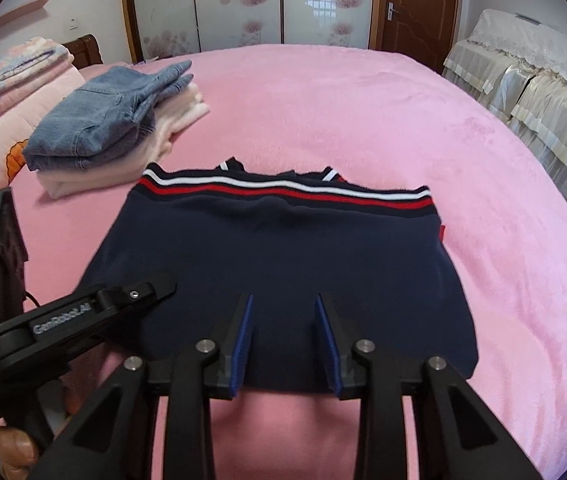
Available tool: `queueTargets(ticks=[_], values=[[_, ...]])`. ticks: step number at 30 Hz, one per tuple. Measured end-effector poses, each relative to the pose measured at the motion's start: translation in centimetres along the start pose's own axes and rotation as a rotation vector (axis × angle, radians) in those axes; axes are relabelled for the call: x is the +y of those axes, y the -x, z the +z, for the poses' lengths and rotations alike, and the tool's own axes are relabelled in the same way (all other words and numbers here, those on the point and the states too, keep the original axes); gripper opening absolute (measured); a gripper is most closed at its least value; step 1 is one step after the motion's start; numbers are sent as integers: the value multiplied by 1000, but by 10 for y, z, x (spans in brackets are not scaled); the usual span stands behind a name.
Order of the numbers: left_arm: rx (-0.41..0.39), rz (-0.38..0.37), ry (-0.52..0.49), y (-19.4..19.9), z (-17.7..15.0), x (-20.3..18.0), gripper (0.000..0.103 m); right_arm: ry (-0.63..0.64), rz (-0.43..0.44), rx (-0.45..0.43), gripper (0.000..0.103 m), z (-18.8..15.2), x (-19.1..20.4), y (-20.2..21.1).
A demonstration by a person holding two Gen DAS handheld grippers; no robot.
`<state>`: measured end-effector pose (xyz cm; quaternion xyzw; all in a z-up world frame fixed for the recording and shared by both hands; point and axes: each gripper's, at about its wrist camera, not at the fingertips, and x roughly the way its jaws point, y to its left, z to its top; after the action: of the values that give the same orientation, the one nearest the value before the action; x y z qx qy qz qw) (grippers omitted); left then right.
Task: Fold large clothes
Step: 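Grasp one side edge of the folded jacket with the right tool, then fold the jacket side over toward the left tool with the right tool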
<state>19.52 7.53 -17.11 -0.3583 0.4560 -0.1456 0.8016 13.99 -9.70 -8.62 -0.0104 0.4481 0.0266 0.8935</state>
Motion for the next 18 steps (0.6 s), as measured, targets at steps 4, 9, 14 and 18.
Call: queueTargets(ticks=[4,9,14,18], values=[[-21,4,-41,7,0,-14,14,1,21,-4,31,-3,0,1],[-59,-3,-78,20,3,-33,13,9,67,-9,23,-4,-5,-1],[-96,17,-179,29,-3,-66,13,28,94,-18,23,-4,-11,-11],[-89,26,-214,32,-6,-80,12,16,134,5,22,-13,-19,-27]])
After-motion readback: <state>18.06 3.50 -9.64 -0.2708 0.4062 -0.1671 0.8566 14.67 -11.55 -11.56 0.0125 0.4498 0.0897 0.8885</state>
